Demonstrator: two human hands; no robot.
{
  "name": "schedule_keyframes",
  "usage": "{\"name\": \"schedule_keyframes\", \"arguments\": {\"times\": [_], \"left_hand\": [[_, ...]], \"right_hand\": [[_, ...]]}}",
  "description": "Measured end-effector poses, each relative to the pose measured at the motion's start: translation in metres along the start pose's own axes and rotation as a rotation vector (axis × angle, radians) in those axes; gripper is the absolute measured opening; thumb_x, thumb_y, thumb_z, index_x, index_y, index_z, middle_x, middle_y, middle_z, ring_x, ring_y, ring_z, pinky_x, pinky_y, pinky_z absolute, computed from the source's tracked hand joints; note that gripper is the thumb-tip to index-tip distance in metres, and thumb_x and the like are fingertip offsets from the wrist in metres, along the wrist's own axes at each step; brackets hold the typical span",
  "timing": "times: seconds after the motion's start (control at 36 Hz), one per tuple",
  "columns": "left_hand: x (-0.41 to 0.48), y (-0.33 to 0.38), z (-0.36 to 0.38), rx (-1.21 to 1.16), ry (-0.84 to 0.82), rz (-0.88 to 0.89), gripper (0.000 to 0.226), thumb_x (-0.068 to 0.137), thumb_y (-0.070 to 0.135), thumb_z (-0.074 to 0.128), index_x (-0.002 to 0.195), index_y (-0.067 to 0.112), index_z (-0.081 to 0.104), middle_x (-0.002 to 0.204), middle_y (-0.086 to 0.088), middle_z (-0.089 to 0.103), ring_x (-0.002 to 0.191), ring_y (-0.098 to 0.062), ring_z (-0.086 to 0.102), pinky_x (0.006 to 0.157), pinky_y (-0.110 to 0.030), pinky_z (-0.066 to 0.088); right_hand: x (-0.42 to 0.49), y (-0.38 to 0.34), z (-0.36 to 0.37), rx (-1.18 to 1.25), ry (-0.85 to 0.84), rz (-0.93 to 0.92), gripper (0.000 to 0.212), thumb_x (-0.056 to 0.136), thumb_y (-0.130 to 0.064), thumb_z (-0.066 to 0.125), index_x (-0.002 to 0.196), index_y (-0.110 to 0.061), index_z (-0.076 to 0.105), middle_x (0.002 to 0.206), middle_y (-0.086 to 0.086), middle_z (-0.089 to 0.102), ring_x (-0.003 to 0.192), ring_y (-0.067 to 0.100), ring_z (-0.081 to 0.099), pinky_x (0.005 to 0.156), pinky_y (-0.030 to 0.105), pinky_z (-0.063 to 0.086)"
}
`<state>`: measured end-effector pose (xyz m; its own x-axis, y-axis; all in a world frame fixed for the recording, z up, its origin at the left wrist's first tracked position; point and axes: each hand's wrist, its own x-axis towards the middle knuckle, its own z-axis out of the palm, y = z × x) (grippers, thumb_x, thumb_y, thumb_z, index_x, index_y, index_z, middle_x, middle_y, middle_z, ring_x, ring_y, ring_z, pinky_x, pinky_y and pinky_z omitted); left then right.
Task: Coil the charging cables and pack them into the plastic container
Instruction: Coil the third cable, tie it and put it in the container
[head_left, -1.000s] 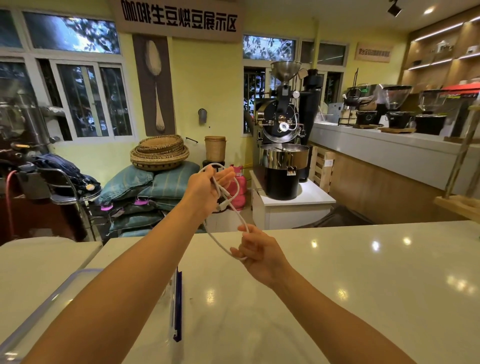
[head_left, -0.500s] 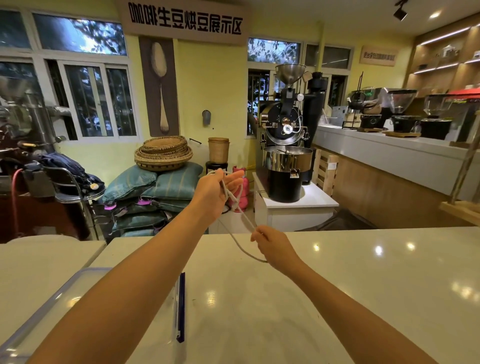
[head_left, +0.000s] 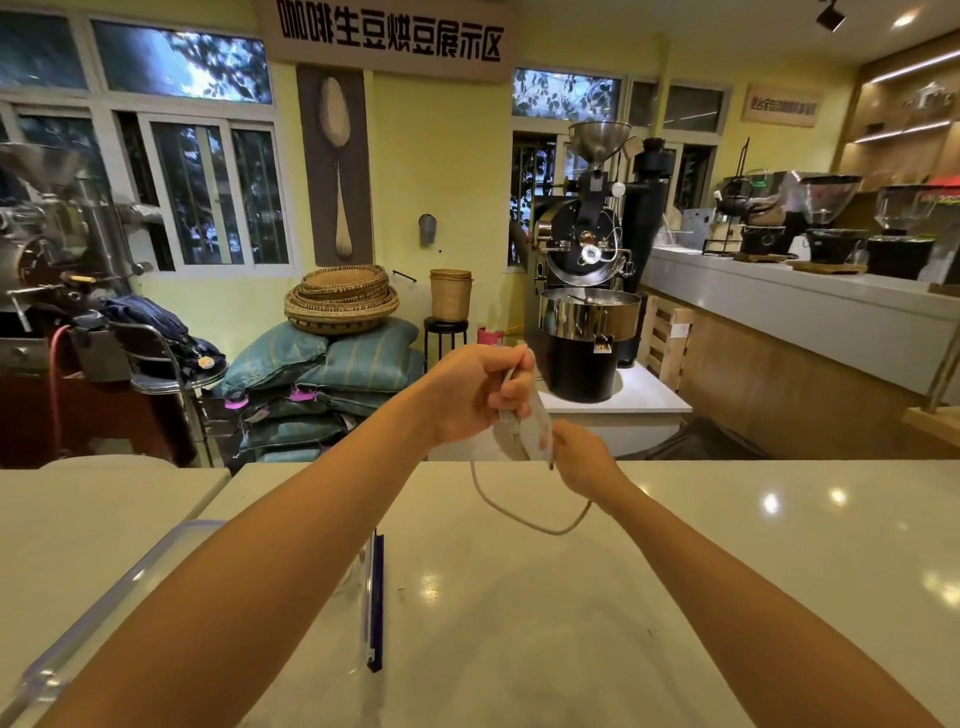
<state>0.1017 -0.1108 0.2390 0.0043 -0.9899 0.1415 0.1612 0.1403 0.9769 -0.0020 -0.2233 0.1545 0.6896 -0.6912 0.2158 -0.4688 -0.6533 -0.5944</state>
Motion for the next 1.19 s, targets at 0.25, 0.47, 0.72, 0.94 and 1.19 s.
{"name": "schedule_keyframes", "arguments": {"times": [0.25, 0.47, 0.72, 0.94, 1.19], "left_hand": [[0.009, -0.006, -0.010, -0.084, 0.383, 0.224, 0.032, 0.099, 0.018, 0.025, 0.078, 0.009, 0.047, 0.054, 0.000, 0.069, 0.045, -0.006, 0.060, 0.054, -0.018, 0.054], [0.014, -0.012, -0.015, 0.244, 0.529, 0.269, 0.028, 0.100, 0.018, 0.021, 0.091, 0.017, 0.048, 0.105, -0.014, 0.059, 0.079, -0.014, 0.061, 0.079, -0.028, 0.050], [0.010, -0.012, -0.035, 0.645, 0.674, 0.349, 0.031, 0.098, 0.008, 0.024, 0.069, 0.018, 0.029, 0.084, -0.009, 0.059, 0.087, -0.024, 0.059, 0.070, -0.021, 0.052], [-0.002, -0.025, -0.037, 0.988, 0.495, 0.135, 0.032, 0.097, 0.010, 0.029, 0.065, 0.015, 0.027, 0.062, -0.002, 0.047, 0.058, -0.016, 0.043, 0.061, -0.030, 0.040], [-0.010, -0.033, -0.029, 0.986, 0.296, -0.033, 0.036, 0.095, 0.009, 0.035, 0.061, 0.016, 0.026, 0.066, 0.000, 0.032, 0.054, -0.012, 0.031, 0.054, -0.022, 0.032]], "right_hand": [[-0.032, -0.029, 0.009, 0.206, -0.415, -0.114, 0.033, 0.089, -0.024, 0.053, 0.121, -0.015, 0.052, 0.081, -0.006, 0.058, 0.073, 0.009, 0.056, 0.062, 0.014, 0.042], [-0.049, -0.039, 0.002, 0.716, -0.564, 0.045, 0.036, 0.086, -0.003, 0.055, 0.119, -0.012, 0.045, 0.062, -0.002, 0.047, 0.050, 0.005, 0.042, 0.046, 0.014, 0.037], [-0.075, -0.049, -0.008, 1.332, -0.680, 0.263, 0.017, 0.093, -0.007, 0.040, 0.089, -0.006, 0.056, 0.047, -0.003, 0.052, 0.034, 0.003, 0.037, 0.032, 0.009, 0.032], [-0.058, -0.040, -0.049, 1.177, -0.525, 0.214, 0.019, 0.091, -0.007, 0.041, 0.091, -0.002, 0.060, 0.040, -0.008, 0.043, 0.029, 0.003, 0.032, 0.030, 0.010, 0.031], [-0.020, -0.021, -0.082, 0.966, -0.415, 0.263, 0.017, 0.091, -0.005, 0.045, 0.088, 0.001, 0.060, 0.046, -0.002, 0.043, 0.029, 0.004, 0.027, 0.028, 0.008, 0.019]]}}
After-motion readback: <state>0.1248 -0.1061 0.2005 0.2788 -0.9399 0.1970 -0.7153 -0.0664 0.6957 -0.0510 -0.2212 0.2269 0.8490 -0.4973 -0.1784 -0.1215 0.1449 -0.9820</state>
